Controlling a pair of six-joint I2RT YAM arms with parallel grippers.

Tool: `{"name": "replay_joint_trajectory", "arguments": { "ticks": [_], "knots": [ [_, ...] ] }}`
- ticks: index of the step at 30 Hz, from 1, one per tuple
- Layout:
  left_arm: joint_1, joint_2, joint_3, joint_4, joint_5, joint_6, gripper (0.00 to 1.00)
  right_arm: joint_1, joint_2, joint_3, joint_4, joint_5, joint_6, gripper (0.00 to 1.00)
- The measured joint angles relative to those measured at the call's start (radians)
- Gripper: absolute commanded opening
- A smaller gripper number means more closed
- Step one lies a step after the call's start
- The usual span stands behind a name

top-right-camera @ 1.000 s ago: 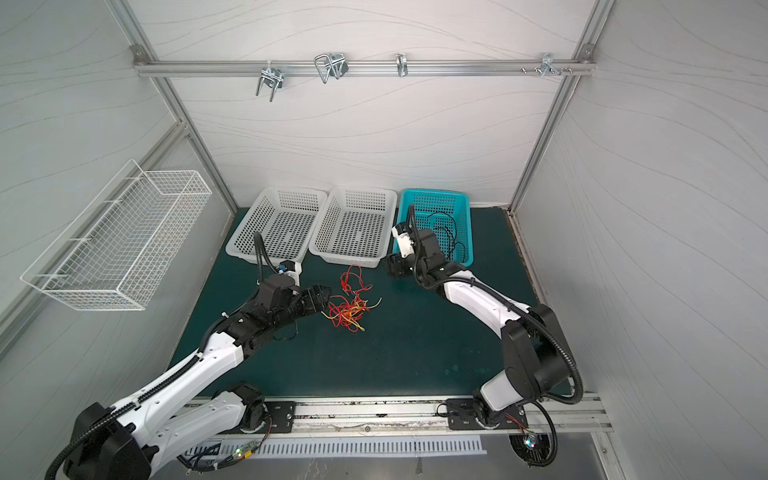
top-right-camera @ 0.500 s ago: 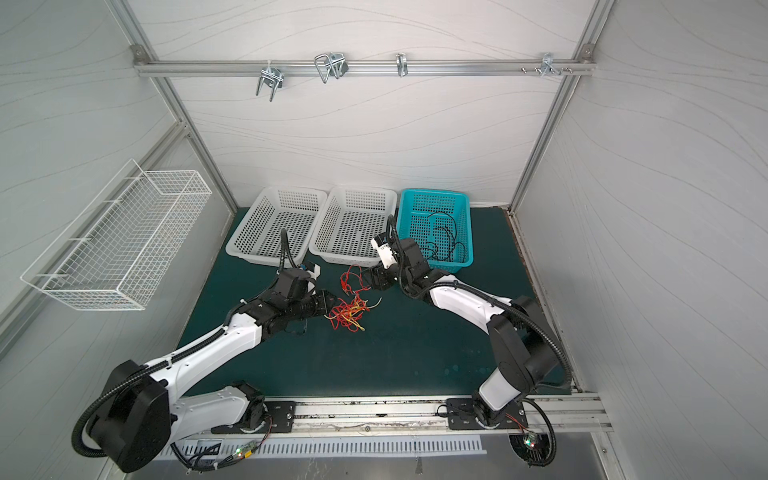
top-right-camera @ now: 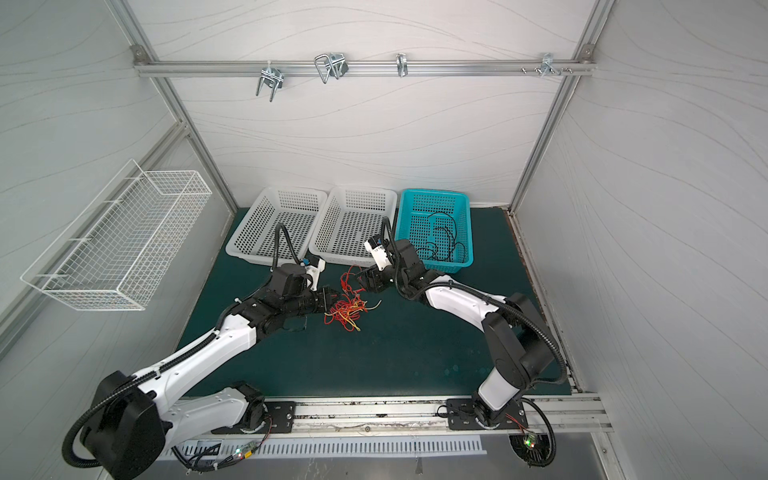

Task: Untangle the cables
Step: 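Move the right gripper back to the bundle while the left gripper holds it, then grip a red wire with the right gripper and pull it from the bundle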

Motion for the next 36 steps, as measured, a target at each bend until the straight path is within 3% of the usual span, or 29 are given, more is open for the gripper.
{"name": "replay_joint_trajectory", "arguments": {
  "ticks": [9,27,31,33,36],
  "knots": [
    [0.000,-0.097,0.093,-0.005,-0.001,0.035,0.00,0.020,-0.053,0.000,0.021,-0.164,-0.001,0.68],
    [0.000,-0.160,0.103,0.057,0.040,0.041,0.00,0.064,0.064,-0.004,0.065,-0.134,0.021,0.62],
    [0.000,-0.160,0.103,0.057,0.040,0.041,0.00,0.065,0.073,-0.010,0.065,-0.115,0.027,0.43],
    [0.000,-0.160,0.102,0.057,0.039,0.040,0.00,0.066,0.079,-0.010,0.067,-0.104,0.028,0.23],
    [0.000,-0.160,0.101,0.057,0.031,0.040,0.00,0.068,0.088,-0.010,0.070,-0.083,0.030,0.02]
  ]
}}
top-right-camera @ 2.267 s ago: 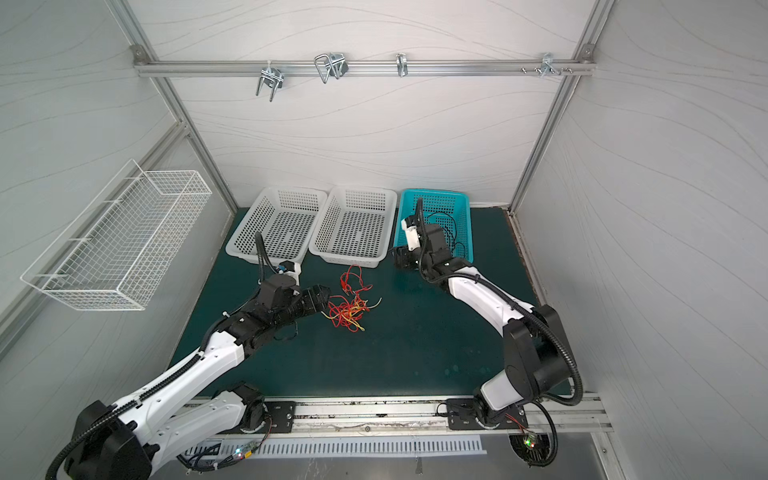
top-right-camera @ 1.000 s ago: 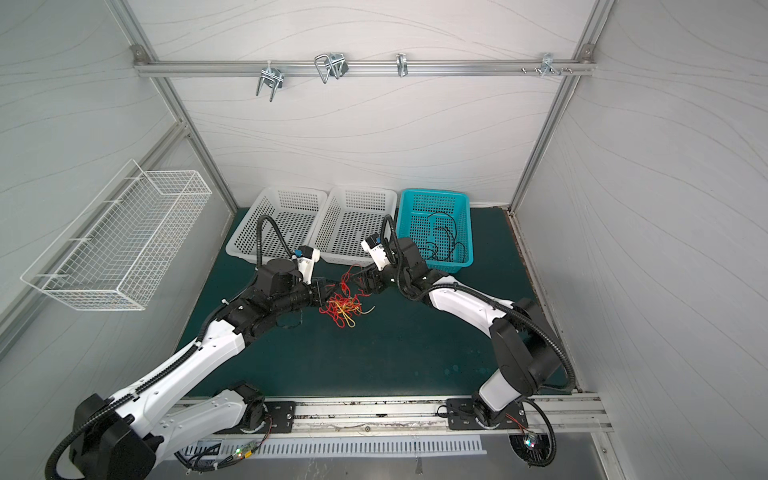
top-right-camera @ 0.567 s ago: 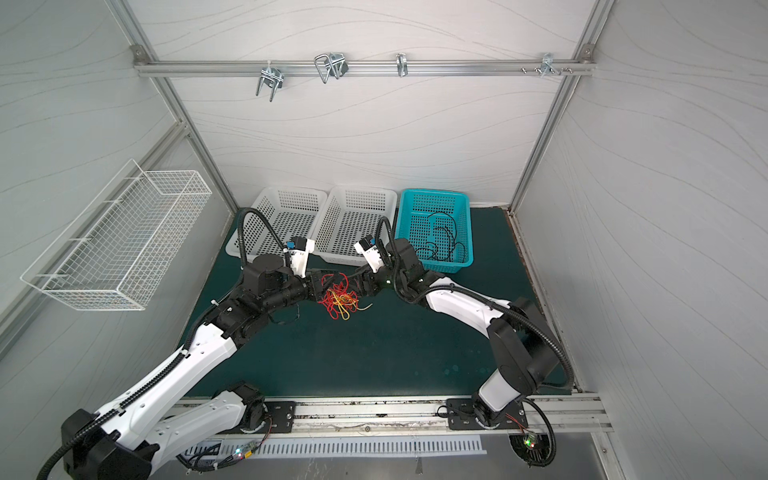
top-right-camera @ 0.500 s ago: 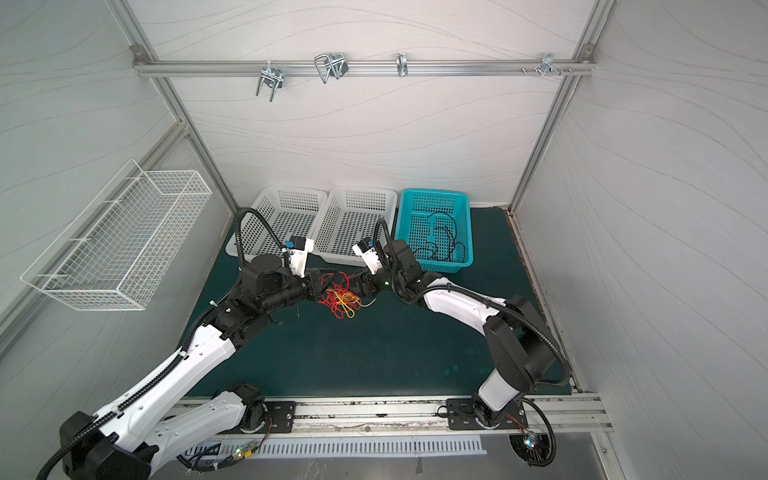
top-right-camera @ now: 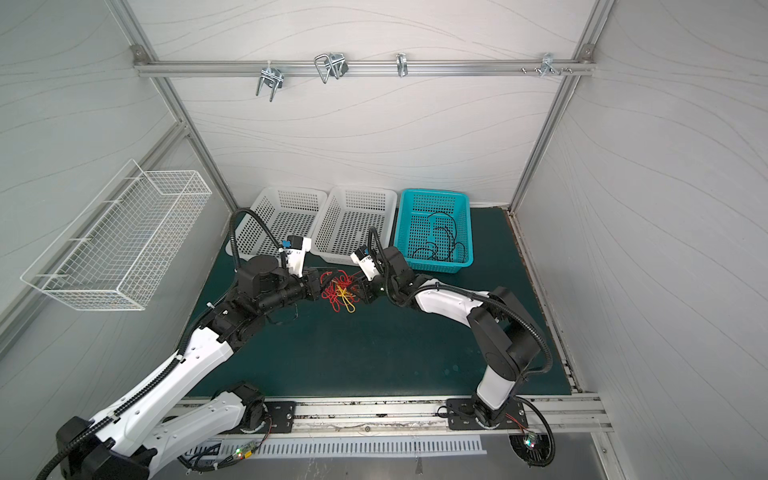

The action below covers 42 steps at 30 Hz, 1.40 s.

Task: Untangle the cables
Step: 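Grip a red wire with the right gripper and pull it from the bundle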

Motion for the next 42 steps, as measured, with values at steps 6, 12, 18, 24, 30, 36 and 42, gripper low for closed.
{"name": "replay_joint_trajectory", "arguments": {
  "ticks": [6,12,18,24,30,36,42],
  "knots": [
    [0.000,-0.009,-0.013,-0.014,-0.039,0.002,0.00,0.005,0.003,-0.001,0.002,0.058,0.008,0.00],
    [0.000,-0.058,-0.020,-0.117,-0.198,0.010,0.00,0.005,-0.023,-0.038,-0.034,0.171,0.008,0.00],
    [-0.007,-0.112,-0.045,-0.254,-0.415,0.005,0.00,-0.027,-0.140,-0.119,-0.082,0.239,0.056,0.00],
    [-0.024,-0.145,-0.053,-0.274,-0.478,0.003,0.00,-0.050,-0.261,-0.158,-0.113,0.249,0.082,0.00],
    [-0.034,-0.158,-0.053,-0.280,-0.512,0.002,0.00,-0.057,-0.305,-0.159,-0.145,0.236,0.071,0.01],
    [-0.026,-0.161,-0.071,-0.244,-0.501,0.003,0.00,-0.043,-0.301,-0.170,-0.143,0.184,0.007,0.06],
    [0.000,-0.114,-0.097,-0.181,-0.458,0.004,0.00,-0.007,-0.212,-0.142,-0.171,0.193,-0.026,0.15]
  ]
}}
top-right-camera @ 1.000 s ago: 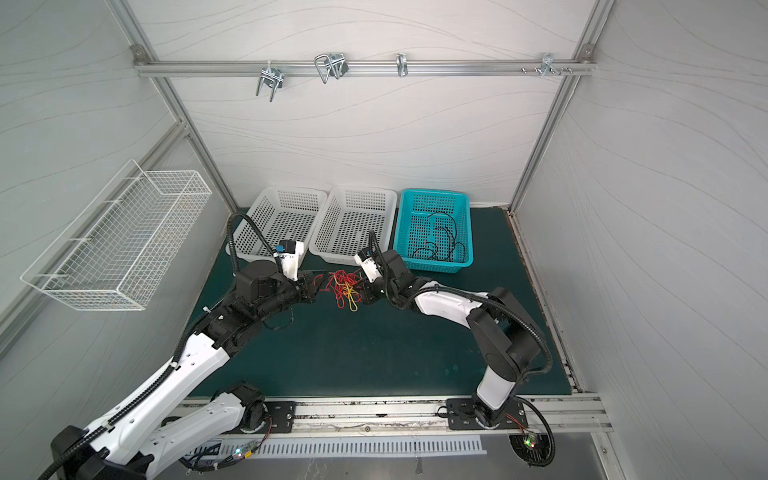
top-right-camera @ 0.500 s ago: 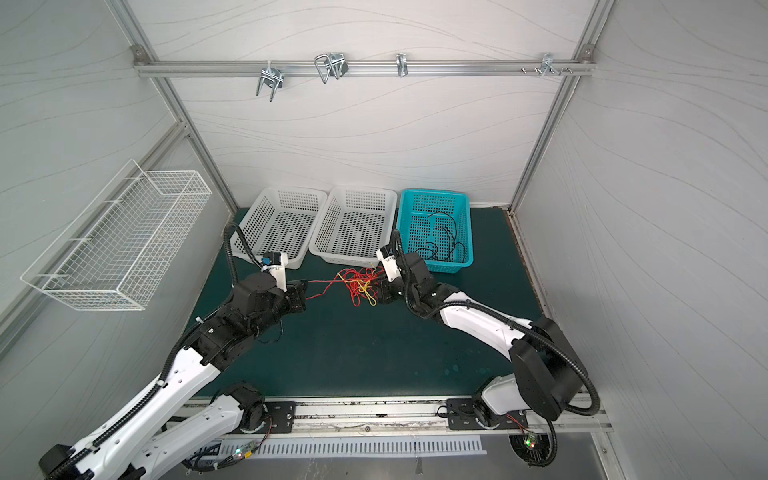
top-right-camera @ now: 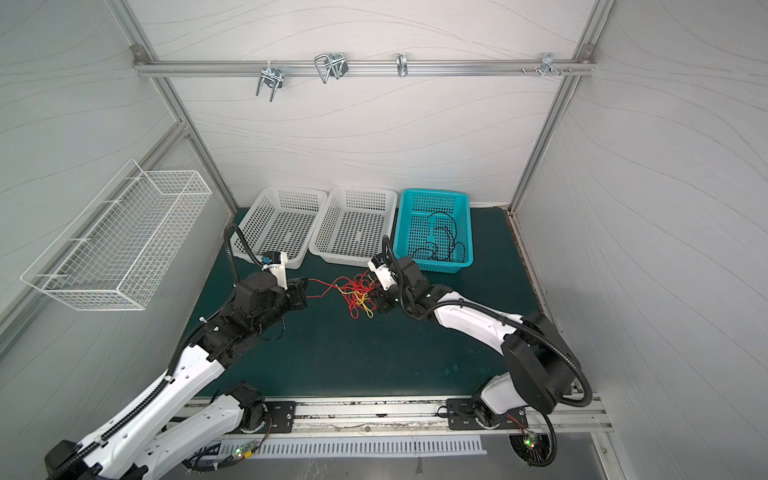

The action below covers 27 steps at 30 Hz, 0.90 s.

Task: Untangle the cables
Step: 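Grip a red wire with the right gripper and pull it from the bundle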

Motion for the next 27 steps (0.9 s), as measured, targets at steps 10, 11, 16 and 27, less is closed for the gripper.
{"name": "replay_joint_trajectory", "arguments": {
  "ticks": [10,11,16,27],
  "knots": [
    [0.002,0.049,-0.007,0.058,0.124,0.023,0.00,0.009,0.035,0.063,0.033,-0.075,-0.026,0.52],
    [0.002,0.051,-0.007,0.063,0.132,0.024,0.00,0.011,0.035,0.073,0.043,-0.087,-0.033,0.54],
    [0.003,0.066,-0.007,0.089,0.166,0.024,0.00,0.032,0.056,0.136,0.096,-0.159,-0.067,0.66],
    [0.003,0.063,-0.007,0.156,0.274,0.019,0.00,0.081,0.252,0.190,0.234,-0.174,-0.095,0.73]
  ]
}}
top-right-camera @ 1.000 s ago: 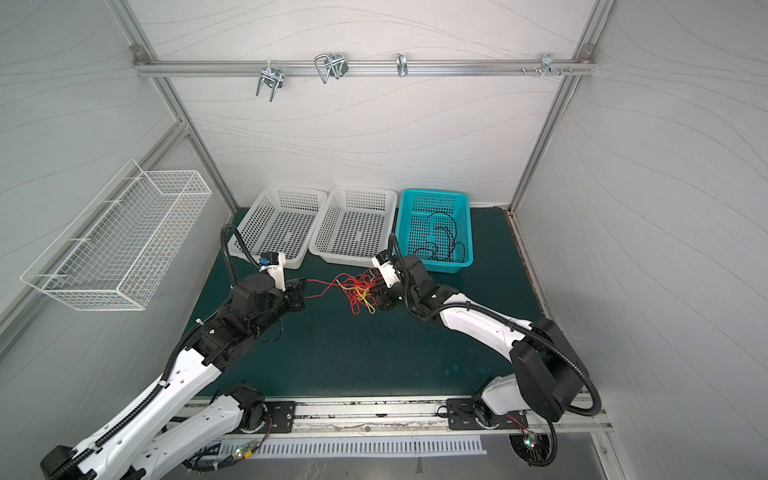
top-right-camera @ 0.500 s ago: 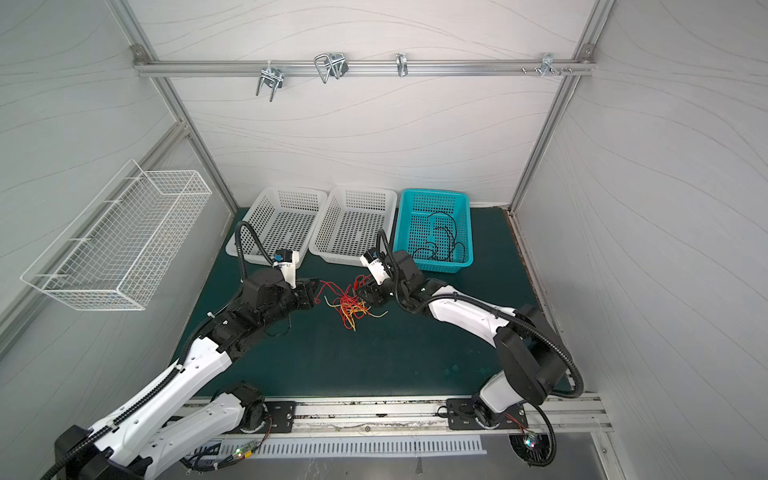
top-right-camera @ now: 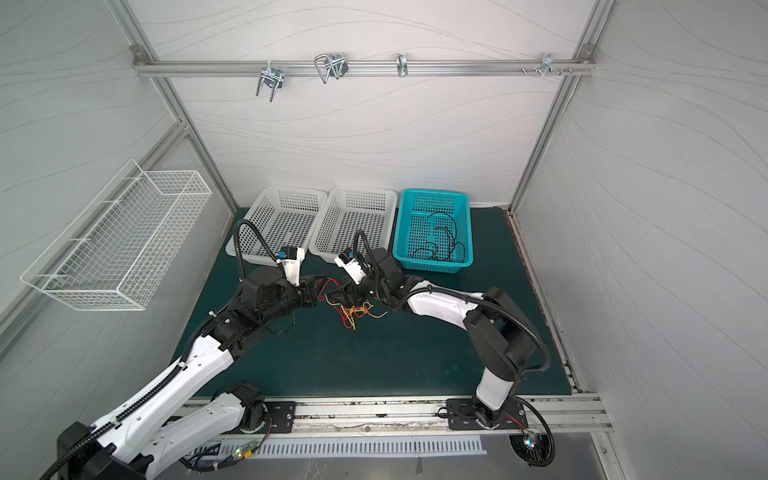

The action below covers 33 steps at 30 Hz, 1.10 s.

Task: Untangle the cables
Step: 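Grip a red wire with the right gripper and pull it from the bundle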

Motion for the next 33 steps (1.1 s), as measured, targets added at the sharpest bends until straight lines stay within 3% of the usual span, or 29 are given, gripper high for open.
{"name": "replay_joint_trajectory", "arguments": {
  "ticks": [5,8,10,14,18,23,28,30,33],
  "knots": [
    [0.000,-0.025,0.000,0.017,0.042,-0.002,0.00,-0.009,0.074,-0.001,0.061,0.043,0.014,0.73],
    [0.000,-0.029,0.001,0.034,0.069,-0.006,0.00,-0.019,0.109,-0.001,0.108,0.045,0.035,0.67],
    [0.001,-0.029,0.001,0.043,0.082,-0.008,0.00,-0.031,0.132,0.000,0.137,0.036,0.053,0.58],
    [0.003,-0.029,0.001,0.053,0.093,-0.011,0.00,-0.048,0.166,0.016,0.177,0.013,0.094,0.28],
    [0.004,-0.029,0.001,0.056,0.089,-0.011,0.00,-0.051,0.170,0.023,0.212,-0.012,0.124,0.04],
    [0.004,-0.029,0.001,0.069,0.069,-0.012,0.00,-0.050,0.166,0.024,0.225,-0.026,0.150,0.00],
    [0.004,-0.039,-0.008,0.069,0.031,-0.014,0.61,-0.051,0.124,0.023,0.211,-0.013,0.167,0.00],
    [0.004,-0.054,-0.029,0.068,0.010,-0.012,0.75,-0.051,0.082,0.023,0.190,0.010,0.169,0.00],
    [0.004,-0.072,-0.066,0.067,-0.022,-0.012,0.86,-0.051,0.001,0.023,0.162,0.058,0.169,0.00]
  ]
}}
